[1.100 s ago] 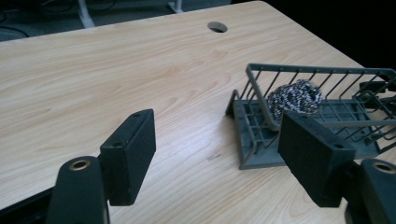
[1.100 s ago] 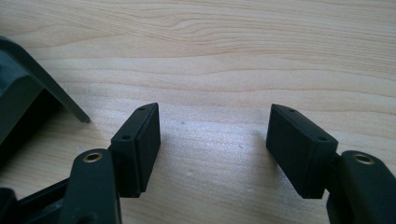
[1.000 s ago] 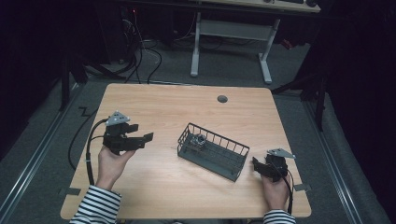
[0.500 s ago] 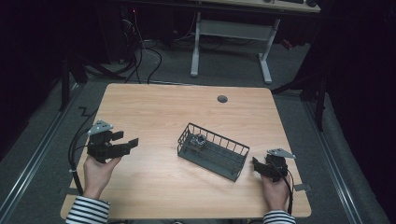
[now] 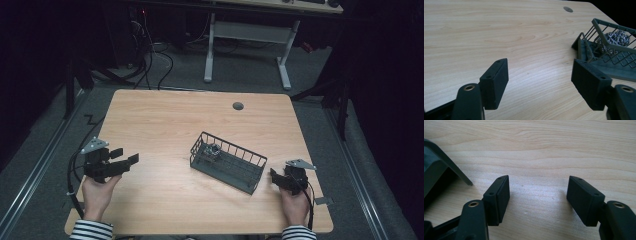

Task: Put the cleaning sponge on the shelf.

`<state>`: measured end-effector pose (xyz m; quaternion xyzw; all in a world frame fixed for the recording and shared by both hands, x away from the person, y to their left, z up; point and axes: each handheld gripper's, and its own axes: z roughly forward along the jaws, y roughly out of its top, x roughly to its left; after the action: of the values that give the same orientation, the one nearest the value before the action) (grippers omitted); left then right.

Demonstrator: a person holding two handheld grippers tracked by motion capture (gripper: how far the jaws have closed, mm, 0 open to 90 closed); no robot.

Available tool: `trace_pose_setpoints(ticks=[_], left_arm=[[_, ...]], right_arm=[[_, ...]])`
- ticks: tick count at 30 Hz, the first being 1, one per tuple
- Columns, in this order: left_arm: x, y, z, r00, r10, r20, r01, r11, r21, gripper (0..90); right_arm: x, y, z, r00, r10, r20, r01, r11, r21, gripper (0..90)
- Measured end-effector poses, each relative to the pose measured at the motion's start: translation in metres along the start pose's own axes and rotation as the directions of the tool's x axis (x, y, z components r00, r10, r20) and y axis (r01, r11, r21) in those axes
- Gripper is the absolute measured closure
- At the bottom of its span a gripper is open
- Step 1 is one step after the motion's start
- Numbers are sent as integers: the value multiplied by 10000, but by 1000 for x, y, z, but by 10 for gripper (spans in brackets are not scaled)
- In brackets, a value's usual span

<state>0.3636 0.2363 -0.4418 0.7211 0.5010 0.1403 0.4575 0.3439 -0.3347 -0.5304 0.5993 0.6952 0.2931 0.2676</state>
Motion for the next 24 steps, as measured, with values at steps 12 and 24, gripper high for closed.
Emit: trace_pose_setpoints(ticks=[12, 24], left_arm=[[4, -23, 10, 9993, -328, 158, 321, 9985, 440, 297], [3, -44, 27, 9994, -354, -37, 356, 9946, 972, 294]], right_arm=[[0, 0, 0, 10000, -8, -14, 8, 10000, 0, 352], [0, 0, 0, 10000, -55, -42, 55, 10000, 11, 352]])
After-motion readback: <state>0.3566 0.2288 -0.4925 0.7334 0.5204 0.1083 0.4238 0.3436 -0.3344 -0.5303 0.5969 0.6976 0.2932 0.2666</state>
